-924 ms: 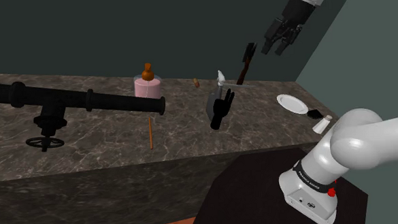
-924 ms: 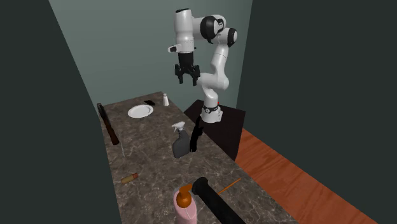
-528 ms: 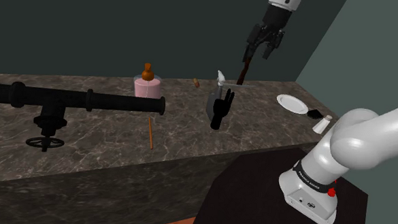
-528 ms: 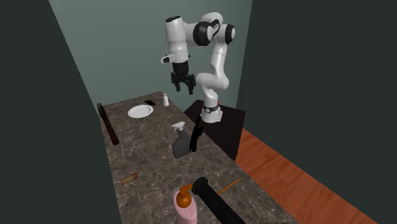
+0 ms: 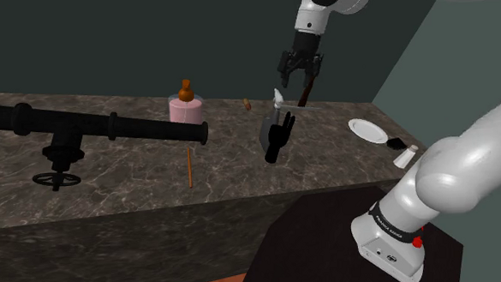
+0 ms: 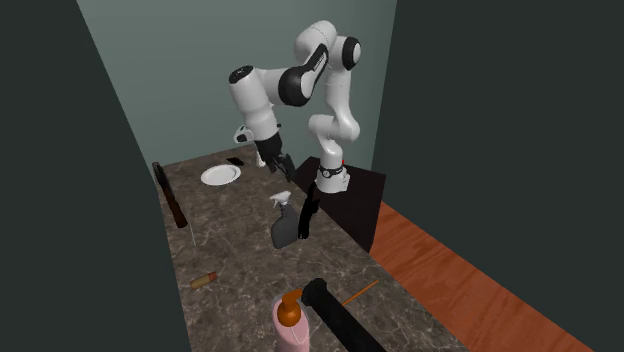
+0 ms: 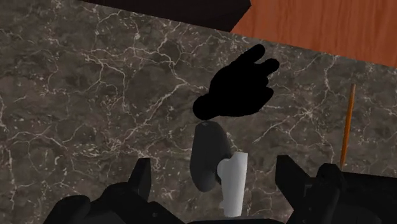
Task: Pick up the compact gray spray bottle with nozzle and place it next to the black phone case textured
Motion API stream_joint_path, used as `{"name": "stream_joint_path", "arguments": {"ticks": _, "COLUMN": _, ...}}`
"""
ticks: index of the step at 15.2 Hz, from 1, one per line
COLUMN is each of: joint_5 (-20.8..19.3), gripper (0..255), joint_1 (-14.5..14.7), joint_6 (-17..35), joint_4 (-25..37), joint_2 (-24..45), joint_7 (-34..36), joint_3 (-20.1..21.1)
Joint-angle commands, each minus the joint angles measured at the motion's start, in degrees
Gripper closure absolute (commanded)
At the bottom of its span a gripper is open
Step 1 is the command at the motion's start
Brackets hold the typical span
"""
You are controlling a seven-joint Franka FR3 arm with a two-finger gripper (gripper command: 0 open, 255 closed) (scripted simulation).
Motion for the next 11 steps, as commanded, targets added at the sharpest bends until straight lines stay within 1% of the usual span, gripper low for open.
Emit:
{"name": "stream_joint_path", "arguments": {"ticks": 1, "joint_5": 0.9, "gripper": 0, "joint_1": 0.0, "joint_6": -0.5, "joint_4": 2.9, "joint_2": 5.5, "joint_7": 1.2, "joint_3": -0.1}}
{"name": "stream_joint_path", "arguments": {"ticks": 10, "joint_5": 5.4, "gripper": 0, "joint_1": -1.2, "joint_6": -5.1, "joint_4": 18.2, "joint_2": 29.8, "joint_7": 5.5, "joint_3": -0.7}}
{"name": "stream_joint_path", "arguments": {"ticks": 11, "joint_5": 5.5, "gripper": 0, "joint_1": -1.3, "joint_6": -5.4, "joint_4": 18.8, "joint_2": 30.8, "joint_7": 5.7, "joint_3": -0.7}}
